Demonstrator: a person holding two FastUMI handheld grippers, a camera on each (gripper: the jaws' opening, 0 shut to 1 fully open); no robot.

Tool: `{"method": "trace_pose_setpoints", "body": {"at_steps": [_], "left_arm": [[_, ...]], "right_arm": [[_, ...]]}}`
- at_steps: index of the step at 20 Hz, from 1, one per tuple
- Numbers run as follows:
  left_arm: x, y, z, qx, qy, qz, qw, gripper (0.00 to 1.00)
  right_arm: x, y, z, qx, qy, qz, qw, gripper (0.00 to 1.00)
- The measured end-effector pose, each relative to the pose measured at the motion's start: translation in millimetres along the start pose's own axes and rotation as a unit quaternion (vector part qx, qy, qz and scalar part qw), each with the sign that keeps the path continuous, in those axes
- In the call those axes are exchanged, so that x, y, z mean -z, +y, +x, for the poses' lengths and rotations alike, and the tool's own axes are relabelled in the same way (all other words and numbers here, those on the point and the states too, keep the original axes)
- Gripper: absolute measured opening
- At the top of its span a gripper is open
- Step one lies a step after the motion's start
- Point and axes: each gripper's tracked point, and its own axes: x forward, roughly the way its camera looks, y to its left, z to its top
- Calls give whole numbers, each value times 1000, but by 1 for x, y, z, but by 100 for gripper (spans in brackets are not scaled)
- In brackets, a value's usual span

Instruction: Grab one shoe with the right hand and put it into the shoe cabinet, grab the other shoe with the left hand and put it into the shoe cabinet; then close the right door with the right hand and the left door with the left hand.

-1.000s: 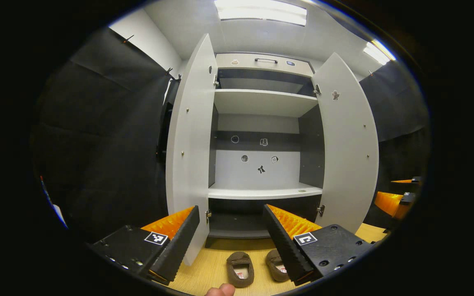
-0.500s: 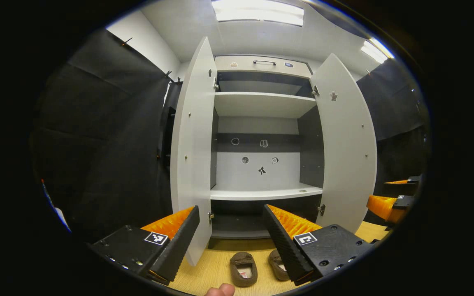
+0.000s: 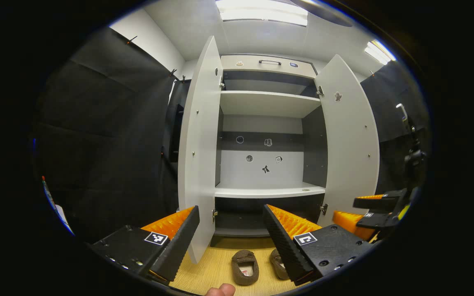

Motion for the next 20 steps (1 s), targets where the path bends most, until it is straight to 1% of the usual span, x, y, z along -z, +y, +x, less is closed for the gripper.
{"method": "trace_pose_setpoints", "body": {"at_steps": [1, 2, 3, 6, 7, 8, 10, 13, 16, 18, 19, 20], "left_arm": [[1, 2, 0, -2, 1, 0, 1000, 95], [2, 4, 0, -5, 2, 1, 1000, 95], [3, 6, -1, -8, 3, 2, 1000, 95], [5, 14, -1, -17, 7, 4, 1000, 95], [6, 16, -1, -20, 8, 3, 1000, 95], [7, 17, -1, -21, 9, 3, 1000, 95], [9, 20, -1, -24, 13, 2, 1000, 95], [11, 25, 0, -28, 16, 3, 999, 95], [11, 29, -2, -32, 18, 5, 999, 95], [13, 31, -2, -35, 20, 4, 999, 95], [13, 32, -2, -37, 21, 2, 999, 95], [13, 33, -3, -40, 22, 1, 999, 95]], "right_arm": [[11, 7, 11, -10, 16, -1, 1000, 97], [20, 12, 19, -17, 28, 0, 999, 100], [31, 17, 27, -24, 40, -1, 999, 100], [69, 32, 50, -40, 81, -11, 996, 99], [82, 38, 57, -47, 95, -13, 994, 94], [97, 42, 62, -50, 111, -17, 992, 96], [127, 46, 75, -51, 139, -21, 989, 94], [171, 54, 91, -58, 188, -16, 980, 80], [202, 56, 104, -59, 222, -13, 973, 77], [219, 53, 117, -54, 240, -22, 969, 69], [228, 55, 121, -56, 251, -23, 966, 63], [234, 56, 125, -58, 259, -22, 964, 60]]}}
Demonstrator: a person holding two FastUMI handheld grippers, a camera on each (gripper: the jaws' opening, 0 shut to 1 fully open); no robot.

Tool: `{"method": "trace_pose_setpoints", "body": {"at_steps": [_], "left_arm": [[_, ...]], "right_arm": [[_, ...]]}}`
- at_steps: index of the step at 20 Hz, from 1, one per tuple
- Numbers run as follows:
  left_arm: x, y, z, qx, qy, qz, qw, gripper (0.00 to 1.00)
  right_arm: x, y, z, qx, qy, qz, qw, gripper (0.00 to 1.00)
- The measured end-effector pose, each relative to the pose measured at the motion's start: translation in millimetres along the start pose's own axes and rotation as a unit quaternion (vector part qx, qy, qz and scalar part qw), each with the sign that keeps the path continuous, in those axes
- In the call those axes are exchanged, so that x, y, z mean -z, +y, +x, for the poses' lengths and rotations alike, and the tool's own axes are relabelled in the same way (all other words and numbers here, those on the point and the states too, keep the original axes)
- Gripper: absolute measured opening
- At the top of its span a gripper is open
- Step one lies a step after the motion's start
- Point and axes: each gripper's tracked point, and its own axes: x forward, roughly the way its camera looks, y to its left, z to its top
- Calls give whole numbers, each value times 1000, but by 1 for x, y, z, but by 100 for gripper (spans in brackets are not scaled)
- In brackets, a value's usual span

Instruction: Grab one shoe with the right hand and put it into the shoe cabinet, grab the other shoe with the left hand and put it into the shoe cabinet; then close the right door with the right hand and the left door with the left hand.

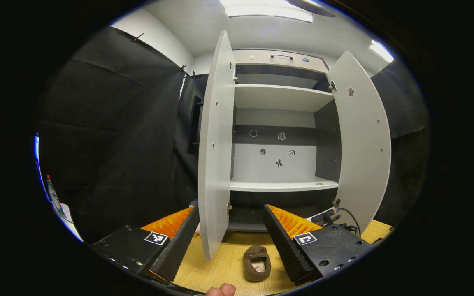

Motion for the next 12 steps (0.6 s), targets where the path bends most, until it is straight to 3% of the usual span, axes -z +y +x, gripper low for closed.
{"method": "trace_pose_setpoints", "body": {"at_steps": [3, 12], "left_arm": [[0, 3, -1, -5, -2, -3, 1000, 95], [0, 12, -1, -14, 0, -1, 1000, 95]], "right_arm": [[10, 2, 14, -2, 19, 0, 1000, 49], [21, 6, 29, 21, 34, 33, 999, 42]]}}
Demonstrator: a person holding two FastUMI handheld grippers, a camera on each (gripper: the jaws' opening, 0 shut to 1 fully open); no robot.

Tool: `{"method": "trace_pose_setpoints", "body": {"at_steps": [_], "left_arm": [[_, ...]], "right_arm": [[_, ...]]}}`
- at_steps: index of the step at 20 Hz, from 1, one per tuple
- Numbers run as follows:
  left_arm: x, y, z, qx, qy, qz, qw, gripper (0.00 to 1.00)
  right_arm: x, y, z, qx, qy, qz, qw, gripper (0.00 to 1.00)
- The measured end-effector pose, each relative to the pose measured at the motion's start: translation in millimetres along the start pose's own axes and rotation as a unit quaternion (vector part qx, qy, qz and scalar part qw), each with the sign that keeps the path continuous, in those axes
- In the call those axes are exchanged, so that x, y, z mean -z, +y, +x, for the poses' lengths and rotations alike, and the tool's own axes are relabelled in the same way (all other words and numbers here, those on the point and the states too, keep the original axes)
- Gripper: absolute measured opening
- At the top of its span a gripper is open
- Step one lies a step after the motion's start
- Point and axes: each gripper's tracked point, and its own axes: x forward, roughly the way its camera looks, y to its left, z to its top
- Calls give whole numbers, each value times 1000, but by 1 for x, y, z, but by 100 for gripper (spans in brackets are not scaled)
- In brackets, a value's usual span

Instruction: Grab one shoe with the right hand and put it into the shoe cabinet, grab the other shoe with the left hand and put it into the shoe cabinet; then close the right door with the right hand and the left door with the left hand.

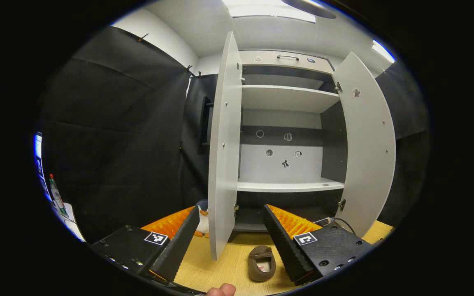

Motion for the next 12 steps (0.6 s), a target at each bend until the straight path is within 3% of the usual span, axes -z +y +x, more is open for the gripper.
{"method": "trace_pose_setpoints", "body": {"at_steps": [6, 9, 12], "left_arm": [[1, 1, -1, 3, 8, 3, 1000, 95], [-1, 3, -3, 0, 2, 5, 1000, 95], [0, 3, -3, 2, 2, 3, 1000, 95]], "right_arm": [[-8, -12, 26, 46, -26, 7, 999, 41], [-10, -18, 23, 45, -38, 22, 998, 13], [-19, -23, 9, 30, -65, 23, 997, 6]]}}
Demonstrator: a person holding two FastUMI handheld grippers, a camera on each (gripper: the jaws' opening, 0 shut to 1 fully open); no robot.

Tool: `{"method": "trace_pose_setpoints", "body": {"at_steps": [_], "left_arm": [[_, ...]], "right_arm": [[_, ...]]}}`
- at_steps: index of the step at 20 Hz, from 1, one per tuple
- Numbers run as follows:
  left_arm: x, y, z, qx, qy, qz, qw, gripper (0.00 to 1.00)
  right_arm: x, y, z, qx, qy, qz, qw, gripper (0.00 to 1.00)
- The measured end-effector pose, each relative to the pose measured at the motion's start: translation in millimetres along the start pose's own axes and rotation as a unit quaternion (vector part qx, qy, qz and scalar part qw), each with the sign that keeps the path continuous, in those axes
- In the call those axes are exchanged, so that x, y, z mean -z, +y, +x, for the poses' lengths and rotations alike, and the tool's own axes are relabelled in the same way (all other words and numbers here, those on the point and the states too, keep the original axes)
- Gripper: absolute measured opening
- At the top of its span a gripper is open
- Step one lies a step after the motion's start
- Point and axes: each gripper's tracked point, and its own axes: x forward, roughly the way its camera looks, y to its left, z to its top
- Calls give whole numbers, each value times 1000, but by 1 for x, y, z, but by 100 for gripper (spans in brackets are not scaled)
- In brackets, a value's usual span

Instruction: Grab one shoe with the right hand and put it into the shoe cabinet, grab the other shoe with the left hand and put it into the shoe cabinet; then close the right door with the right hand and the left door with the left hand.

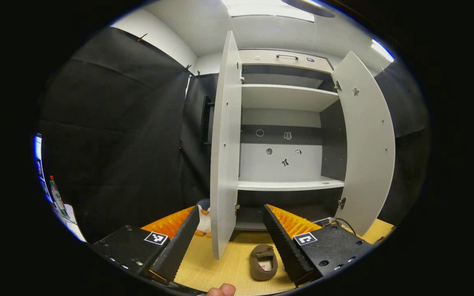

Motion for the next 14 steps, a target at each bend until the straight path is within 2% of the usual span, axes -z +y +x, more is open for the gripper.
{"method": "trace_pose_setpoints", "body": {"at_steps": [4, 6, 9, 14], "left_arm": [[3, -7, 1, 14, 0, -6, 1000, 95], [1, -16, 4, 25, -5, -10, 1000, 95], [1, -34, 7, 48, -9, -15, 999, 95], [4, -60, 9, 78, -9, -13, 997, 95]], "right_arm": [[-35, -21, -41, 0, -65, -26, 998, 6], [-62, -28, -69, 0, -103, -15, 995, 5], [-115, -43, -120, 0, -157, 4, 988, 6], [-212, -50, -178, -4, -222, -13, 975, 6]]}}
